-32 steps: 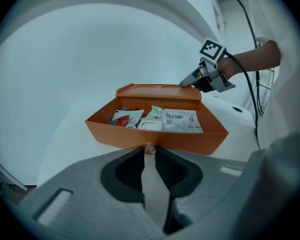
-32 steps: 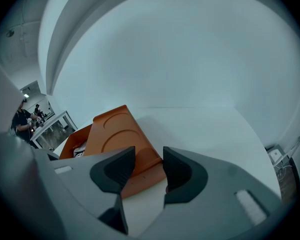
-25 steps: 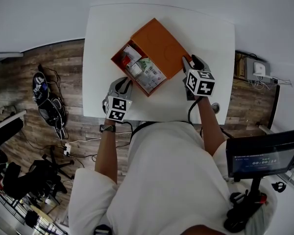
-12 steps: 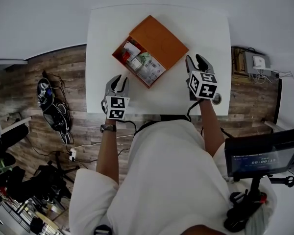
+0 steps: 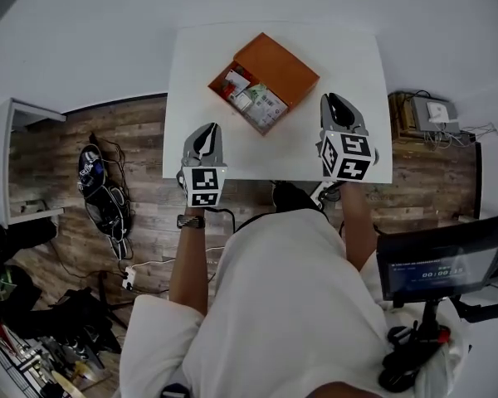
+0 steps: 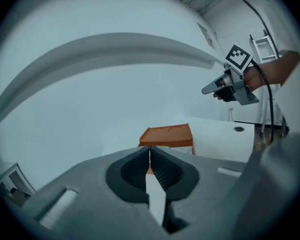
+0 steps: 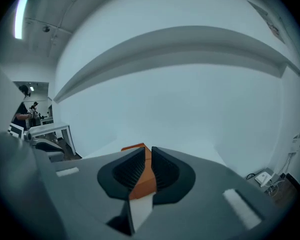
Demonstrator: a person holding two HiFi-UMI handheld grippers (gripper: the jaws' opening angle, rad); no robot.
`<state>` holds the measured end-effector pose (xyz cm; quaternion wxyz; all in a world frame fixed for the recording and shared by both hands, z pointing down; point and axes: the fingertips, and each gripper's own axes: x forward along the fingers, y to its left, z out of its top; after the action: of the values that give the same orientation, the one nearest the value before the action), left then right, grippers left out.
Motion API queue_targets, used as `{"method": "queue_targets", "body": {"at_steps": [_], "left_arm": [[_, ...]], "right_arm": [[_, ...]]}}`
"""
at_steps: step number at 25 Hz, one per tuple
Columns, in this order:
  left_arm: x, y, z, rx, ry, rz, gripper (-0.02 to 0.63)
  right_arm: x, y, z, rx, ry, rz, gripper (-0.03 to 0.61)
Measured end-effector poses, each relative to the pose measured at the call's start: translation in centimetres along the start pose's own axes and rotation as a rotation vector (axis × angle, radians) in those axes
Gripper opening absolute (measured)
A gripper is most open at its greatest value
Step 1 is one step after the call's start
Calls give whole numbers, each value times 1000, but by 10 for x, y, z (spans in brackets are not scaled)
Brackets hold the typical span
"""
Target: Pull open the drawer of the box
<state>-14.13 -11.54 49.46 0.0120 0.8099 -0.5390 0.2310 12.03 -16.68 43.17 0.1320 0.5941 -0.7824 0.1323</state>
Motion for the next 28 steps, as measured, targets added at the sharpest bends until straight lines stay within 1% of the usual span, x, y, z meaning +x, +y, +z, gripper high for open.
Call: {"method": "queue_targets", "body": {"at_steps": [1, 6, 8, 13, 16, 20, 25, 28], "left_arm": [[-12, 0, 10, 0, -28, 12, 8], [-72, 1, 52, 0, -161, 45, 6], [-99, -1, 66, 5, -209, 55, 6], [-150, -16, 104, 18, -319, 63, 6], [-178, -26, 121, 33, -355, 45, 6], [-200, -39, 145, 42, -397, 25, 6], [-223, -59, 171, 62, -438, 18, 6], [-233, -66, 190, 68, -459, 23, 6]], "right_arm": [[-11, 6, 6, -1, -19, 2, 38], [-70, 44, 33, -20, -117, 12, 3], [-97, 58, 36, -39, -142, 14, 3], [-148, 73, 44, -69, -183, 15, 2], [-182, 83, 51, -86, -212, 17, 2], [-220, 89, 68, -113, -261, 23, 2], [-257, 88, 93, -132, -316, 49, 2], [-274, 81, 109, -144, -349, 62, 2]]}}
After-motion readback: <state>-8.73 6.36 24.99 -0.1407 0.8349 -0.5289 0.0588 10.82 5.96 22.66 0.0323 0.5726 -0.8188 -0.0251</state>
